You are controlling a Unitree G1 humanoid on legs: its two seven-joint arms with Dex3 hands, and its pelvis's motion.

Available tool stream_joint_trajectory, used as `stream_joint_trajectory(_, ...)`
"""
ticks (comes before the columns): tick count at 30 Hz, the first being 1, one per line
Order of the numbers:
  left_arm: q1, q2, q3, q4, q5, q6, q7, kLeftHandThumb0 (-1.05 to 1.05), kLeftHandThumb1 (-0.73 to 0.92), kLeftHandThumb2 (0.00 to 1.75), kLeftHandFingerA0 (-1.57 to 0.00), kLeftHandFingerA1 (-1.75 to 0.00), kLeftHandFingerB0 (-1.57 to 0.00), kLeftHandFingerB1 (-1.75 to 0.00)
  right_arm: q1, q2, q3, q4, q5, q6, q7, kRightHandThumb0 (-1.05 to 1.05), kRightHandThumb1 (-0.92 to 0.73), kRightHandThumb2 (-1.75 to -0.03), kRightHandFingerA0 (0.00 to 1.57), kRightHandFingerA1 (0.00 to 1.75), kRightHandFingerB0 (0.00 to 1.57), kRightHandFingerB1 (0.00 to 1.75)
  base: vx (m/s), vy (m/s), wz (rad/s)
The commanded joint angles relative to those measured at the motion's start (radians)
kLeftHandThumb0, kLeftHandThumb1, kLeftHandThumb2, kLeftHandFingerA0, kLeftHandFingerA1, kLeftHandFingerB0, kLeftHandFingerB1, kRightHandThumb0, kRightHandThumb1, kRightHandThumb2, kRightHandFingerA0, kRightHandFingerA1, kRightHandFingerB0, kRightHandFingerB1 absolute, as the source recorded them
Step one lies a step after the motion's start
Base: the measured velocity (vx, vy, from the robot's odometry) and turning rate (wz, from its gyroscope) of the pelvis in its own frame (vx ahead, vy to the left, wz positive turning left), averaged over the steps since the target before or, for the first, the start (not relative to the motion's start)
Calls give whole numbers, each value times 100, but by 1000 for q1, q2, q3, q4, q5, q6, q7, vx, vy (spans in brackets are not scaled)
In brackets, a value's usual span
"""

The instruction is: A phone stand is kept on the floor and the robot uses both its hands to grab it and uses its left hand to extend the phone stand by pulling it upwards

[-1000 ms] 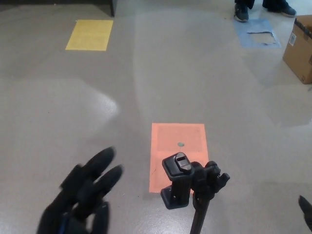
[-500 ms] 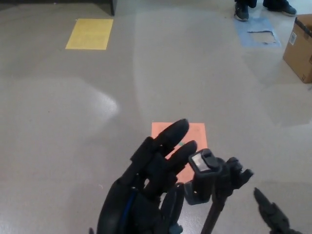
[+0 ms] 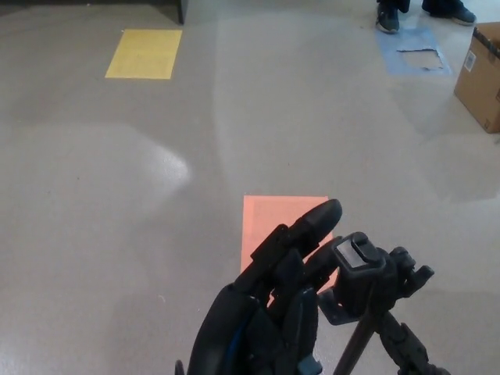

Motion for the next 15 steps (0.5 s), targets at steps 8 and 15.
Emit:
stream_joint_trajectory(8, 92, -19, -102, 8, -48, 60, 44, -81, 76, 111, -2, -32, -11, -28, -8, 4, 0, 8, 21, 36, 1, -98, -58, -97, 0, 11, 0, 0, 0, 0, 0)
stream_joint_trajectory(15, 94, -11, -89, 16, -43, 73, 64, -74, 70, 110, -1, -36, -6, -32, -35, 2, 19, -22, -15, 87, -2, -91, -54, -88, 0, 19, 0, 0, 0, 0, 0)
